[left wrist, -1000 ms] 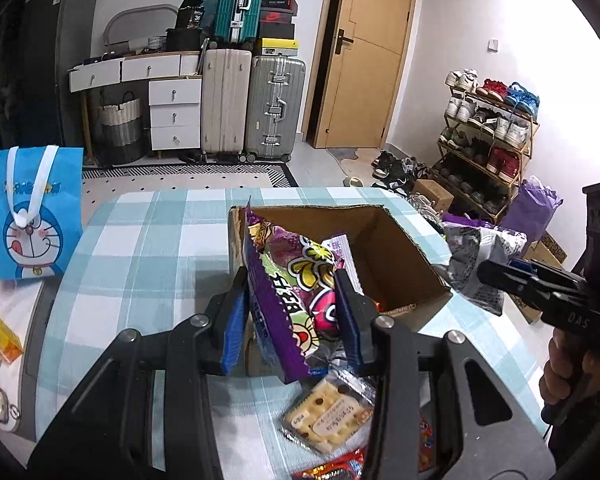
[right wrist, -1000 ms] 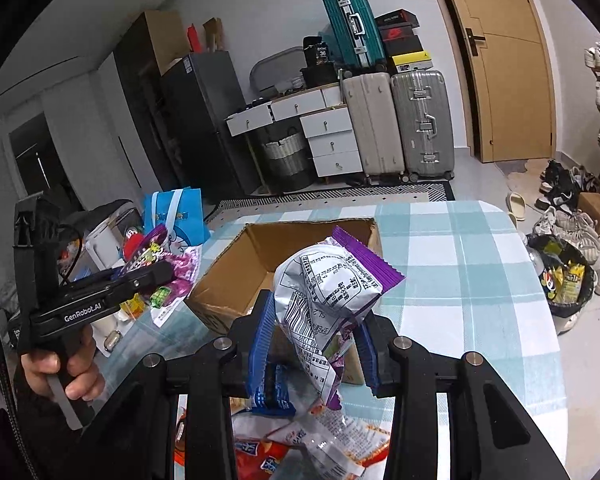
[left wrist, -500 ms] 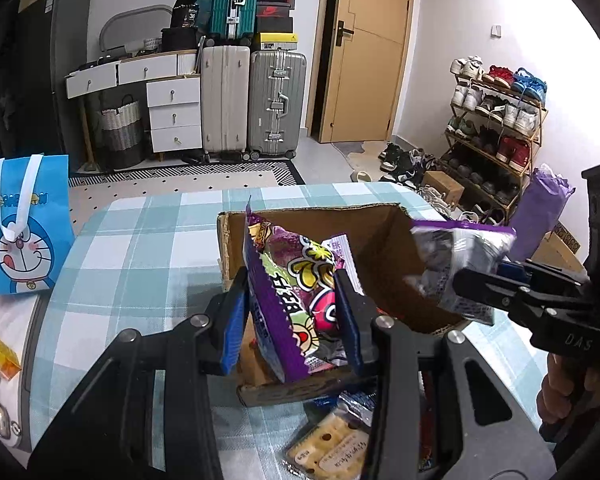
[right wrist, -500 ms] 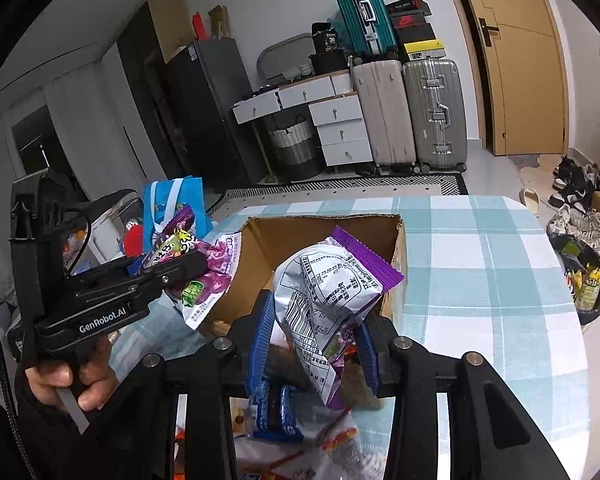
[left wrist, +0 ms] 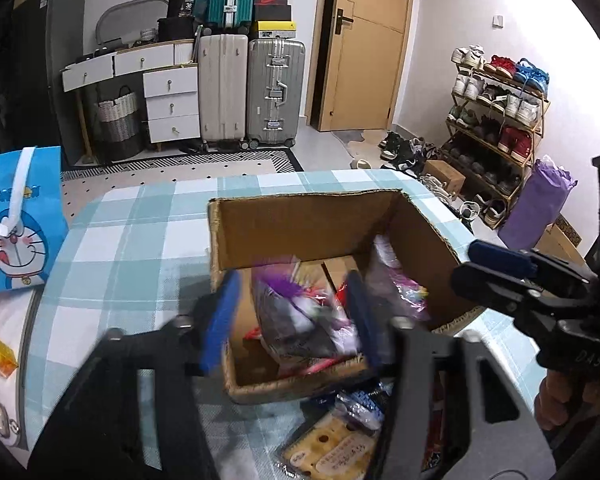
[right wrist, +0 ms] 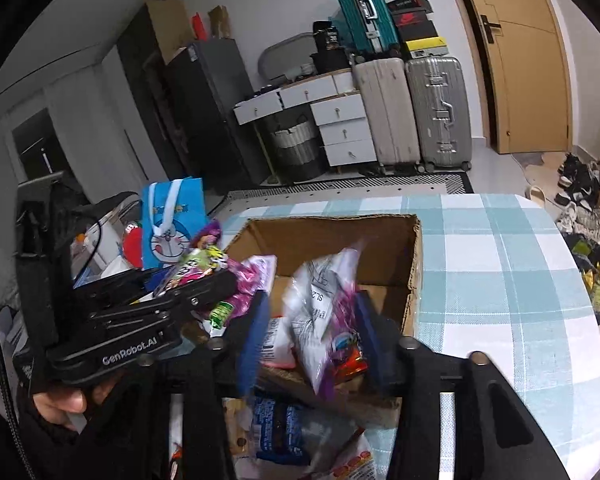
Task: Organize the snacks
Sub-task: 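Open both tools to drop the bags into the box, then move both tools back to the pile, right tool toward the white noodle bag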
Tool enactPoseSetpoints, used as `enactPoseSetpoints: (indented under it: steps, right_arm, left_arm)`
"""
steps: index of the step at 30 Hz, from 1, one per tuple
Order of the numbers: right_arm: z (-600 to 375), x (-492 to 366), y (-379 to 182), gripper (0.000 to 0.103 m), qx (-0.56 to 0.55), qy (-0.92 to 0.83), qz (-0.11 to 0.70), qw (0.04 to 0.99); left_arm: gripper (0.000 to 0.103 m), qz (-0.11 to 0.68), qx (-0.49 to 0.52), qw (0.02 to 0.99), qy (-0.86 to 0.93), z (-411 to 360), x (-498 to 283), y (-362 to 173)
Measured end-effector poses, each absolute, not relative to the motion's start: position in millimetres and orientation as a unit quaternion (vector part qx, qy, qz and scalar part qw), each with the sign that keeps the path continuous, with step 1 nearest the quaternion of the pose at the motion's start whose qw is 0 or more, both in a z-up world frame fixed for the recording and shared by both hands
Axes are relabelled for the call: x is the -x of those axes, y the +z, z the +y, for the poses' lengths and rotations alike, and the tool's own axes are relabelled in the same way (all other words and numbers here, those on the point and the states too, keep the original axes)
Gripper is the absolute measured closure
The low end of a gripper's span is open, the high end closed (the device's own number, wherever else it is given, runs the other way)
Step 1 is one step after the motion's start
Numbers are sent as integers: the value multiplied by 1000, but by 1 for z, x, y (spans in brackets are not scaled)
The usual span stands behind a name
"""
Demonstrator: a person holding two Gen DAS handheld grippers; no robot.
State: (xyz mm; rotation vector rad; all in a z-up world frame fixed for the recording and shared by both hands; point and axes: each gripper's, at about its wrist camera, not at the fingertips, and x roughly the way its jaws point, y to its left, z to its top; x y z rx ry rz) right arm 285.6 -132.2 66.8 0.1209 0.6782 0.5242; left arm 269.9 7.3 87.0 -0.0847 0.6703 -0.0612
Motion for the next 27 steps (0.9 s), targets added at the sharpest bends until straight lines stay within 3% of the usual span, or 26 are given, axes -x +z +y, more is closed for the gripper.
enactPoseSetpoints:
  steps: [2, 5, 6, 8, 27]
  right_arm:
    - [-135, -279, 70, 41, -49, 247, 324, 912]
    - [-147, -266, 72, 7, -45, 236, 325, 915]
    - [-150, -262, 72, 2, -46, 234, 324, 916]
    - [-159, -252, 71, 1, -46, 230, 324, 916]
    - [-191, -140, 40, 0, -39, 211, 384, 898]
  left_arm:
    - [20, 322, 44, 945, -28, 9, -261, 90]
    - [16, 325, 56, 943, -32, 14, -250, 92]
    - [13, 329, 58, 942, -28, 16, -245, 91]
    - [1, 332, 62, 941, -20, 20, -232, 91]
    - [1, 341, 39, 939, 11, 25, -102, 66]
